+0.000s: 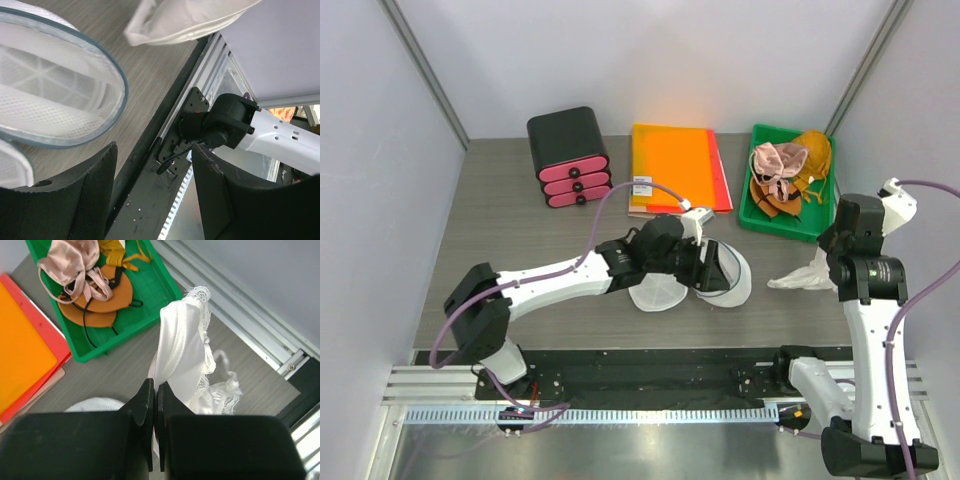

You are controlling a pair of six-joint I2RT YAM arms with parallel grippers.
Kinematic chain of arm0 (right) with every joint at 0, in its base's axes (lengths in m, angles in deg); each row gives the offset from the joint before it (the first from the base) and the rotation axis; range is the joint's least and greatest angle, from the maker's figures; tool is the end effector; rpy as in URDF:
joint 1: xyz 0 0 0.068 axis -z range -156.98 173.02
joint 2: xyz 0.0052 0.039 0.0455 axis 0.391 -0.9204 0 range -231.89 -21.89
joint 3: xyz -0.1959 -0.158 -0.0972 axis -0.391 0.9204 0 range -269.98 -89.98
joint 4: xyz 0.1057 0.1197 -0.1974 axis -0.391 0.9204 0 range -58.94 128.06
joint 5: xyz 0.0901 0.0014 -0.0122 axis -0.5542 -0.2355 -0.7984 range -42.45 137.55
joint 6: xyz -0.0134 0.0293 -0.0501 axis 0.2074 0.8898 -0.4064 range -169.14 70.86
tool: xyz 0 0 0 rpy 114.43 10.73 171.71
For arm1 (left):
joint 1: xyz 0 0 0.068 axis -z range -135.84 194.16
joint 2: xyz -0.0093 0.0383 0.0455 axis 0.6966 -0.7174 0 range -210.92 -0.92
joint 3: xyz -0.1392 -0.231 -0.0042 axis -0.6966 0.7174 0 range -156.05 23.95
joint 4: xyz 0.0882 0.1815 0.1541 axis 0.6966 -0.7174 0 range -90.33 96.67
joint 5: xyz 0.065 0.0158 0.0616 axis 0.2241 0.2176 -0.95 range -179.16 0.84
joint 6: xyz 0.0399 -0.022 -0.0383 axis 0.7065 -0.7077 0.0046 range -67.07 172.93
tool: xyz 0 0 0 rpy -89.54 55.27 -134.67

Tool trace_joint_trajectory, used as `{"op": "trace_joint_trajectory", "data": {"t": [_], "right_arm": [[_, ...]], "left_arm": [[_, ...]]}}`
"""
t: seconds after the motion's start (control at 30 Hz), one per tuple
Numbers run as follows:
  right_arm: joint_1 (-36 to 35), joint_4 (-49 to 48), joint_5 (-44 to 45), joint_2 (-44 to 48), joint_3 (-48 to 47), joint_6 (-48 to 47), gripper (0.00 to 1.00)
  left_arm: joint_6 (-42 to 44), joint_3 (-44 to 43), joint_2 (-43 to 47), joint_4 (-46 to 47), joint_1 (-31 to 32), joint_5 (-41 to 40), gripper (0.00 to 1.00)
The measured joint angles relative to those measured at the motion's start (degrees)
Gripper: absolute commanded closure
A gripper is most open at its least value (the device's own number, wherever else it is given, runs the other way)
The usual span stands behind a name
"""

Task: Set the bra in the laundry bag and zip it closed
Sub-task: Place the bra at the center of the board.

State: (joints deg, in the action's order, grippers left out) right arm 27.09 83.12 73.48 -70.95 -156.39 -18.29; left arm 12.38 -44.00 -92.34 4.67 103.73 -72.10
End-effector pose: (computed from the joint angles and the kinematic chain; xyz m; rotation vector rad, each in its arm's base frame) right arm 0.1487 -0.0298 0.3741 0.8720 1.9276 -0.2155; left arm 0.1775 -0.3273 0.2852 0.5911 2.2182 -1.3263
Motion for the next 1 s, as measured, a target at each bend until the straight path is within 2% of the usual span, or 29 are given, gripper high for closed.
{"op": "trace_joint_trajectory", "data": {"t": [0.17,0.43,0.6,0.7,0.83,1.0], "right_arm": [[-0.02,4.28,0.52,2.56,4.0,2.95,0.99],[-0.11,14.64,2.75,5.53,2.49,5.86,0.99],[-0.09,16.26,2.43,6.71,2.19,9.03,0.99],[-0.11,14.47,1.05,2.71,7.34,11.34,0.99],[0.0,10.71,0.98,-8.79,10.64,13.14,0.99],[0.22,3.19,6.88,-20.33,10.71,15.74,0.99]], "left_arm": [[0.02,-3.34,-3.89,0.52,1.92,0.5,0.39],[-0.02,-4.26,-4.15,2.67,2.51,0.28,0.39],[-0.28,-4.26,-4.66,2.73,2.51,-0.04,0.39],[-0.57,-4.31,-4.96,2.62,2.51,-0.13,0.39],[-0.48,-4.31,-4.98,2.6,2.51,-0.61,0.39],[0.55,-4.33,-4.98,2.47,2.51,-1.05,0.38]]}}
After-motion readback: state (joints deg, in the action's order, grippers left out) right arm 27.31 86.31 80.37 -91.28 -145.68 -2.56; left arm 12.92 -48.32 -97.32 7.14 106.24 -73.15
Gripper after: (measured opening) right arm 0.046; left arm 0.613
